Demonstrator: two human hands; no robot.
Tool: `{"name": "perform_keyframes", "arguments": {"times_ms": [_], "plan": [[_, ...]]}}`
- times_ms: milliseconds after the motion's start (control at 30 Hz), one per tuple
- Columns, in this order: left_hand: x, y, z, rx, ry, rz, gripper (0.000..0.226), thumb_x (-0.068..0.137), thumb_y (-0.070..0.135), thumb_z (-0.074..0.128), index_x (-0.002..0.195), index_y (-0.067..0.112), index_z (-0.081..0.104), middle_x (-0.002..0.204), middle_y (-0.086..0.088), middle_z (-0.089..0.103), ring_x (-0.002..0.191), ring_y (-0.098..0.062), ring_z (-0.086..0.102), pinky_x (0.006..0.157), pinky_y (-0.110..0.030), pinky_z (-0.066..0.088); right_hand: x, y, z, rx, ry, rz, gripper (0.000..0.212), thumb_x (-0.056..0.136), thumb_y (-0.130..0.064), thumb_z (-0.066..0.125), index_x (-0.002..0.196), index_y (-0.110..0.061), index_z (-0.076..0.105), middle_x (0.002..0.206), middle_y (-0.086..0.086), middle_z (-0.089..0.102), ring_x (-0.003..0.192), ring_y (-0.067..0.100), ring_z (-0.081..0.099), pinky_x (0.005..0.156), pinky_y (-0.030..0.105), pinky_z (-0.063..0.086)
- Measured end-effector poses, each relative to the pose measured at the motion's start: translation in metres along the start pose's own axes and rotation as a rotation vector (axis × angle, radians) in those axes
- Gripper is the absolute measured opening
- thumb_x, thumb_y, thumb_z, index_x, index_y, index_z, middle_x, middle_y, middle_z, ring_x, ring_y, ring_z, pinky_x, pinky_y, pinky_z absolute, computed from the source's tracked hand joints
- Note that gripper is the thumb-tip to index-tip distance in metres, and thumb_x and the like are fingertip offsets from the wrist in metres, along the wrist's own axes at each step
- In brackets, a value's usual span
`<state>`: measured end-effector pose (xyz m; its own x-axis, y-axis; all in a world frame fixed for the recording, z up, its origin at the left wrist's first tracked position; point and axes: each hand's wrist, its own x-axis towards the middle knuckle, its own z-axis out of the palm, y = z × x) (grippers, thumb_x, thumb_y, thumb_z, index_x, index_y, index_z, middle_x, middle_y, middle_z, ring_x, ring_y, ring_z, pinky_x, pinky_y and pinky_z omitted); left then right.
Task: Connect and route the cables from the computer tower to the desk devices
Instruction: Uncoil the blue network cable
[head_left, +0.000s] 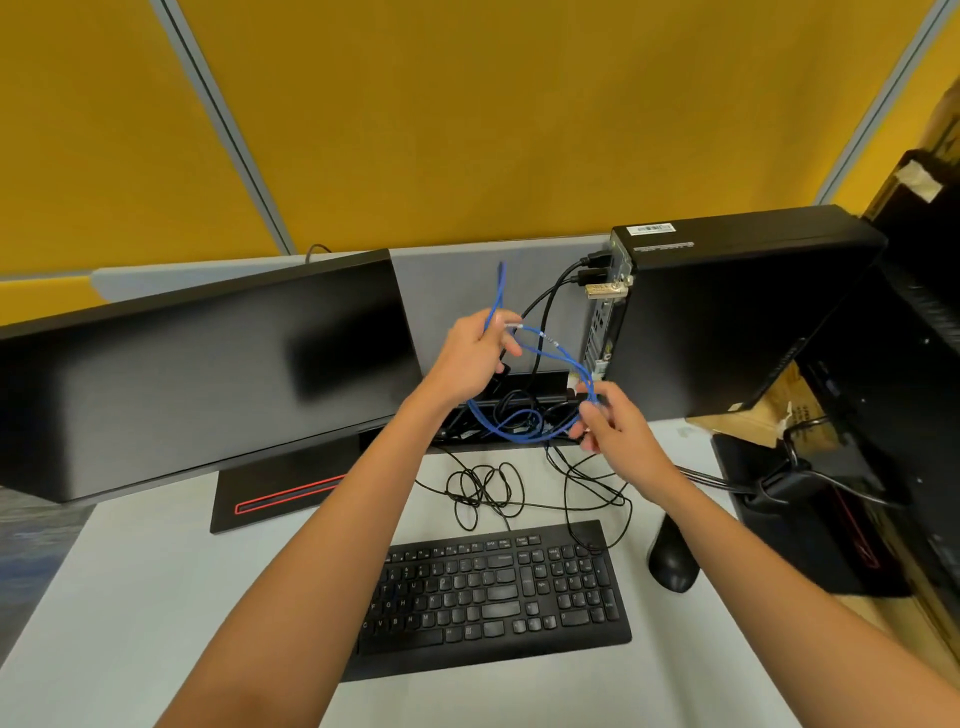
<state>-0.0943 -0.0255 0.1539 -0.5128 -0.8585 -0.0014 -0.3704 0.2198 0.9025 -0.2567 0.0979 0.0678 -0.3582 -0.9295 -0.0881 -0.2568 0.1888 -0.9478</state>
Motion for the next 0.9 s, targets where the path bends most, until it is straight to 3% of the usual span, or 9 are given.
{"name": "perform_keyframes", "arguments": {"times_ms": [100, 167, 233, 333, 433, 567, 700, 800, 900], "plan": [[0.0, -0.009, 0.004, -0.032, -0.123, -0.123, 0.038, 0.105, 0.019, 0.029, 0.139, 0.01, 0.043, 0.102, -0.01, 0.062, 0.071, -0.012, 0.055, 0.066, -0.02, 0.046, 0.008, -0.013, -0.014, -0.211, -0.039, -0.011, 0.024, 0.096, -0.033, 0.052, 0.12, -0.029, 0.052, 0.107, 0.0, 0.054, 0.085, 0.012, 0.057, 0.082, 0.029, 0.049], [-0.002, -0.008, 0.012, -0.018, -0.171, -0.165, 0.037, 0.1, 0.01, 0.036, 0.136, 0.013, 0.044, 0.118, -0.022, 0.058, 0.088, -0.025, 0.059, 0.078, -0.035, 0.048, 0.014, -0.029, -0.018, -0.384, -0.184, 0.002, 0.023, 0.096, -0.031, 0.053, 0.118, -0.026, 0.053, 0.12, 0.001, 0.046, 0.093, 0.014, 0.053, 0.083, 0.029, 0.046], [-0.006, -0.001, 0.022, -0.013, -0.198, -0.197, 0.036, 0.094, 0.006, 0.041, 0.128, 0.013, 0.052, 0.12, -0.028, 0.055, 0.105, -0.041, 0.054, 0.088, -0.05, 0.045, 0.016, -0.045, -0.014, -0.334, -0.242, 0.019, 0.022, 0.098, -0.024, 0.053, 0.119, -0.017, 0.052, 0.118, -0.001, 0.048, 0.094, 0.013, 0.052, 0.075, 0.022, 0.043], [-0.012, 0.011, 0.03, -0.212, -0.187, -0.181, 0.03, 0.086, 0.007, 0.041, 0.109, 0.004, 0.06, 0.07, -0.004, 0.051, 0.061, -0.017, 0.045, 0.055, -0.028, 0.037, 0.02, -0.065, -0.006, -0.102, -0.165, -0.018, 0.021, 0.096, -0.023, 0.056, 0.115, -0.013, 0.051, 0.106, -0.008, 0.057, 0.095, 0.005, 0.054, 0.076, 0.02, 0.042], [-0.008, 0.013, 0.022, -0.311, -0.166, -0.16, 0.029, 0.091, 0.001, 0.04, 0.105, 0.007, 0.064, 0.075, 0.0, 0.058, 0.064, -0.007, 0.051, 0.059, -0.019, 0.041, 0.026, -0.074, -0.009, -0.046, -0.11, -0.031, 0.023, 0.092, -0.03, 0.063, 0.108, -0.016, 0.054, 0.097, -0.004, 0.062, 0.085, 0.006, 0.056, 0.076, 0.025, 0.045], [-0.011, 0.011, 0.008, -0.337, -0.192, -0.056, 0.022, 0.093, -0.003, 0.054, 0.105, 0.009, 0.069, 0.093, -0.007, 0.071, 0.085, -0.011, 0.068, 0.075, -0.02, 0.055, 0.033, -0.075, -0.02, -0.038, -0.045, -0.147, 0.003, 0.091, -0.011, 0.064, 0.089, -0.013, 0.065, 0.077, 0.002, 0.059, 0.065, 0.008, 0.05, 0.067, 0.023, 0.045], [-0.01, 0.017, 0.009, -0.199, -0.042, 0.093, 0.022, 0.08, -0.01, 0.066, 0.089, 0.01, 0.07, 0.089, -0.007, 0.071, 0.081, -0.012, 0.068, 0.075, -0.023, 0.056, 0.033, -0.073, -0.019, -0.033, 0.012, -0.129, 0.015, 0.091, -0.006, 0.062, 0.093, -0.019, 0.066, 0.091, -0.001, 0.065, 0.08, 0.008, 0.058, 0.075, 0.026, 0.045], [-0.009, 0.025, 0.011, 0.021, 0.06, 0.155, 0.035, 0.069, -0.002, 0.08, 0.07, 0.018, 0.052, 0.067, 0.006, 0.053, 0.057, -0.002, 0.047, 0.058, -0.01, 0.042, 0.029, -0.085, -0.018, 0.198, -0.212, 0.014, 0.028, 0.092, -0.011, 0.062, 0.118, -0.023, 0.062, 0.124, -0.005, 0.061, 0.114, 0.009, 0.056, 0.088, 0.027, 0.045], [-0.01, 0.025, 0.017, 0.173, 0.038, 0.136, 0.048, 0.067, 0.009, 0.084, 0.063, 0.019, 0.037, 0.059, 0.005, 0.039, 0.052, -0.009, 0.034, 0.051, -0.014, 0.031, 0.024, -0.107, -0.017, 0.565, -0.255, 0.047, 0.016, 0.098, -0.019, 0.049, 0.099, -0.014, 0.064, 0.115, 0.001, 0.064, 0.116, 0.014, 0.055, 0.099, 0.034, 0.04]]}}
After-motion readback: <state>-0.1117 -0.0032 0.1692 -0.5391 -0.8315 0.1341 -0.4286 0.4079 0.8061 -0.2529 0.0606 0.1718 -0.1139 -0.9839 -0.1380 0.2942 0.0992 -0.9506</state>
